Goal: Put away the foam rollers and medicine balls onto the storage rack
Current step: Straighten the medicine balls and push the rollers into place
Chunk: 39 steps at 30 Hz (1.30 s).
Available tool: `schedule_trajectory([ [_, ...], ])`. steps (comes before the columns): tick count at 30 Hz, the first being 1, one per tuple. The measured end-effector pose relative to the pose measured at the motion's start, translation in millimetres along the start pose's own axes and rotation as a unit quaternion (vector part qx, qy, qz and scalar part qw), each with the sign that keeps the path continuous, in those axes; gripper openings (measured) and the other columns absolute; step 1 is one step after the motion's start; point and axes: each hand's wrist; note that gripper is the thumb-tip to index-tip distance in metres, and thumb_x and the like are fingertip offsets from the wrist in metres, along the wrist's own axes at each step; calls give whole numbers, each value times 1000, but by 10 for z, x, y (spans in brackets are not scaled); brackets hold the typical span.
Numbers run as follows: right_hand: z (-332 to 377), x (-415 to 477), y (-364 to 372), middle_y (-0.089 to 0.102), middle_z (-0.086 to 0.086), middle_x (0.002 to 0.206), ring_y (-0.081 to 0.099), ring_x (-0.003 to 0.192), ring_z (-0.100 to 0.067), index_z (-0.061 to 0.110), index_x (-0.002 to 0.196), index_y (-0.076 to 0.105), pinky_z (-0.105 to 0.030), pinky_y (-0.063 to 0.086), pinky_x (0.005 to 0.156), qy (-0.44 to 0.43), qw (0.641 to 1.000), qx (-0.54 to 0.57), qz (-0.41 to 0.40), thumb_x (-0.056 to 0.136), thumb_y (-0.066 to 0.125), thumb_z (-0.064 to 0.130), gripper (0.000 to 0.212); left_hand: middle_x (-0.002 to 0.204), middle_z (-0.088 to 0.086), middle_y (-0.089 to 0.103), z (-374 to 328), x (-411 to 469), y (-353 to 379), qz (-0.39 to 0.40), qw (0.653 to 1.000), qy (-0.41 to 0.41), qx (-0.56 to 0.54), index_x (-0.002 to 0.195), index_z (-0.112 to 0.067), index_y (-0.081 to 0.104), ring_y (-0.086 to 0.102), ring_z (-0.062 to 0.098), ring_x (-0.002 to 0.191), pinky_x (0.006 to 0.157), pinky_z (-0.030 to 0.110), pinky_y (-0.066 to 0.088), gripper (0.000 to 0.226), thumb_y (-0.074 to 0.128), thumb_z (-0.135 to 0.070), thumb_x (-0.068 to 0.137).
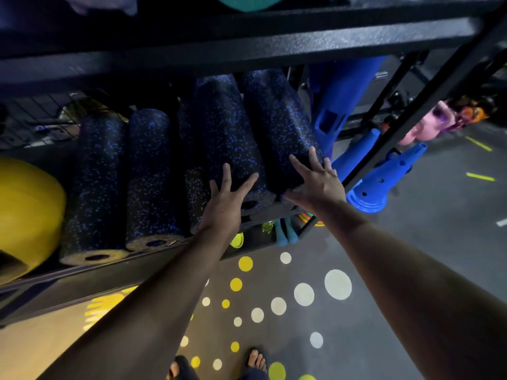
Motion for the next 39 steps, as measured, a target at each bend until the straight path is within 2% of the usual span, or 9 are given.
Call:
schedule_trajectory([
  [13, 5, 24, 32, -2, -5, 170, 13, 150, -47, 44, 159, 15, -55, 22, 122, -7, 999, -37, 0, 79, 70, 60, 99, 168, 2, -26, 27, -14, -20, 0, 999, 10, -37, 154, -60, -1, 3, 49, 153, 89, 47, 56, 121, 34, 29, 80],
  [18, 4, 28, 69, -1, -6, 170, 11, 150, -49, 43, 159, 16, -57, 20, 121, -1, 1000, -26, -1, 80, 70, 58, 97, 168, -2, -24, 19, -32, -2, -21, 998, 7, -63, 154, -61, 4, 2, 47, 154, 80, 44, 58, 121, 35, 29, 79],
  [21, -18, 33, 65, -1, -5, 170, 10, 150, -47, 43, 159, 17, -58, 18, 121, -1, 1000, -1, -5, 80, 70, 55, 96, 169, -3, -23, 87, -34, 4, -35, 998, 9, -54, 152, -63, -1, 2, 44, 155, 77, 46, 59, 124, 37, 30, 79],
  [26, -15, 48, 34, 10, -8, 170, 16, 150, -47, 37, 160, 20, -57, 20, 122, -14, 999, 33, -37, 82, 73, 48, 95, 168, 0, -26, 95, -8, -61, 1, 1000, 5, -12, 154, -59, -3, 2, 44, 155, 85, 52, 58, 125, 34, 29, 75],
  [30, 7, 36, 111, 13, -12, 169, 17, 148, -50, 27, 159, 30, -62, 20, 119, -27, 998, 9, -54, 81, 77, 43, 92, 166, -3, -29, 77, -39, -35, 3, 998, 13, -59, 155, -58, -2, -4, 43, 155, 79, 43, 57, 124, 36, 29, 74],
  [33, 71, -30, 172, 15, -18, 167, 18, 148, -48, 20, 157, 35, -70, 17, 115, -38, 994, 11, -97, 85, 73, 37, 83, 170, -6, -17, 257, -177, 14, -37, 989, 54, -134, 156, -57, 0, -3, 33, 158, 104, 50, 49, 109, 42, 17, 87],
  [35, 220, -120, 212, 20, -24, 164, 21, 149, -46, 11, 153, 41, -69, 18, 117, -82, 981, 66, -164, 91, 64, 31, 69, 172, -3, -2, 528, -366, 90, -107, 979, 42, -168, 159, -49, 10, 5, 22, 158, 117, 47, 39, 86, 44, 0, 98],
  [37, 456, -222, 261, 25, -26, 162, 26, 149, -44, 2, 146, 47, -63, 21, 120, -159, 955, 104, -229, 91, 54, 25, 60, 170, 3, 15, 937, -571, 183, -169, 966, -44, -190, 160, -39, 25, 18, 19, 156, 120, 37, 35, 68, 44, -11, 100],
  [39, 755, -322, 366, 32, -25, 159, 31, 147, -42, -1, 142, 52, -58, 23, 122, -247, 931, 112, -246, 89, 52, 20, 56, 161, 13, 34, 1408, -778, 275, -216, 953, -142, -158, 157, -25, 37, 32, 28, 149, 119, 38, 34, 61, 45, -14, 98],
])
Point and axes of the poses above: each hand's wrist, its own x-axis towards the middle knuckle, its own y-axis out of the palm, z = x × y
